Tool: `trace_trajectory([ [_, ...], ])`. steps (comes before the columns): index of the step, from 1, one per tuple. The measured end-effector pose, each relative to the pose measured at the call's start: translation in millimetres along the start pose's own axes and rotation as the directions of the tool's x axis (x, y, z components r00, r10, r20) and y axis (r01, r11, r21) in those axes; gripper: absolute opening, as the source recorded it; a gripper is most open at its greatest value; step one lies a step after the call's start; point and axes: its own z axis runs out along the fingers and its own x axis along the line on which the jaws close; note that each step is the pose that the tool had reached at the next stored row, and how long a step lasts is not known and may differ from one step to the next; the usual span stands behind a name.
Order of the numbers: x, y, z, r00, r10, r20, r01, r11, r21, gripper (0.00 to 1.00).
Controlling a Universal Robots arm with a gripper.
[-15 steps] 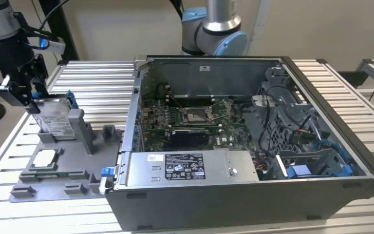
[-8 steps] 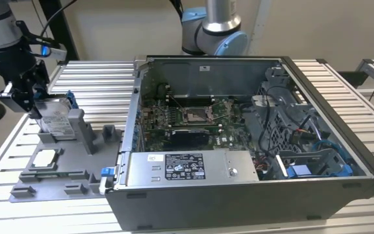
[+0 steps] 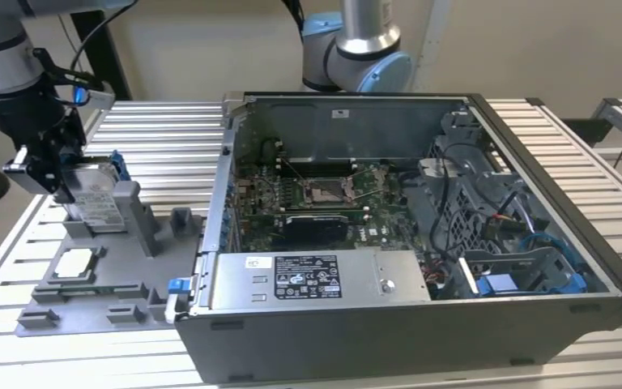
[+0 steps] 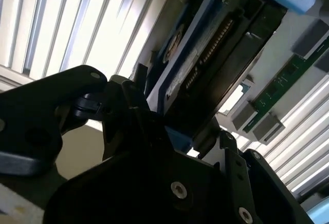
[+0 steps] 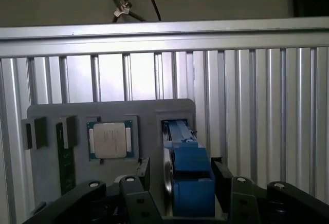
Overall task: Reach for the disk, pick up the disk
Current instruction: 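Pick up the disk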
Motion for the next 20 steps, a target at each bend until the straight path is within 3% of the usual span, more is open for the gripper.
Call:
trace_trajectory([
  [3,0.2,-0.1,5.2,1.0,0.0,0.0036,0.0,1.0,-0.0001,1.0],
  [7,0.2,-0.1,6.1,1.0,0.0,0.004,0.0,1.0,-0.0002,1.0],
  [8,0.2,-0.1,6.3,1.0,0.0,0.004,0.0,1.0,-0.0003,0.0],
  [20,0.3,-0.1,8.6,1.0,0.0,0.0039,0.0,1.0,-0.0004,0.0],
])
